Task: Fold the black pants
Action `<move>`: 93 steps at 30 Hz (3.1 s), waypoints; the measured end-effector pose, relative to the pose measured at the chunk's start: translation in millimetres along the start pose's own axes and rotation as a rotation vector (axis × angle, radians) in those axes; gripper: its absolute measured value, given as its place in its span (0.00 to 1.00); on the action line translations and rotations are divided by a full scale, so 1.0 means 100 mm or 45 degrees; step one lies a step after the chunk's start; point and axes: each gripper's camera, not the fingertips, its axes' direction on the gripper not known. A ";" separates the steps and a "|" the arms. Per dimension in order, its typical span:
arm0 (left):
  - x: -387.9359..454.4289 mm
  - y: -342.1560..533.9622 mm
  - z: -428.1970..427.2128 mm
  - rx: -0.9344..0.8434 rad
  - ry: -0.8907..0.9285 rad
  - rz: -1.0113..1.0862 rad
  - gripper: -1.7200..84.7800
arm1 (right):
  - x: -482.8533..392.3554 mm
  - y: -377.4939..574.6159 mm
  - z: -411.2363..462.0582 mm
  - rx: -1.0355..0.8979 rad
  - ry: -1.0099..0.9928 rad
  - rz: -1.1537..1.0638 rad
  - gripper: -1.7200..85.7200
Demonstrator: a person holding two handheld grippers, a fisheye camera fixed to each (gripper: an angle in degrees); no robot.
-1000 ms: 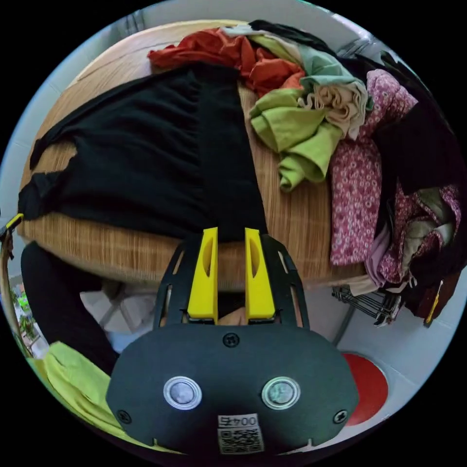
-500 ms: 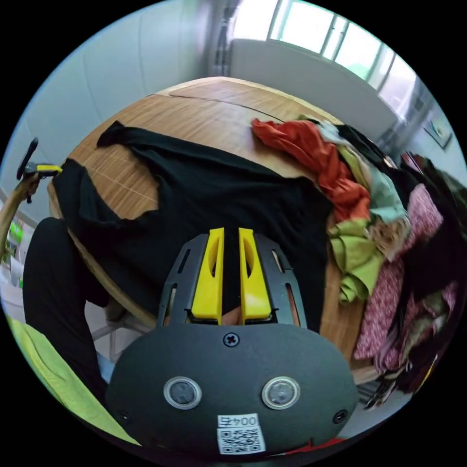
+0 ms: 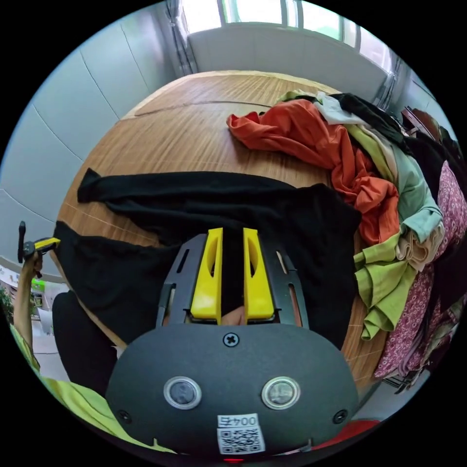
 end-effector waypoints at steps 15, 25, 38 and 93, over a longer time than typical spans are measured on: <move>-0.19 -1.14 0.08 0.159 0.013 0.197 0.13 | 0.54 0.82 -0.13 0.070 -0.179 0.085 0.11; -0.44 -1.49 0.09 0.151 0.008 0.167 0.08 | 0.90 1.09 -0.09 0.055 -0.163 0.167 0.11; -0.85 -1.74 -1.64 0.193 0.118 0.220 0.04 | 1.79 -0.24 -0.12 0.077 -0.203 0.418 0.11; -0.46 -0.25 -3.02 -0.052 0.068 0.222 0.03 | 0.06 0.86 -1.89 -0.270 0.340 -0.351 0.11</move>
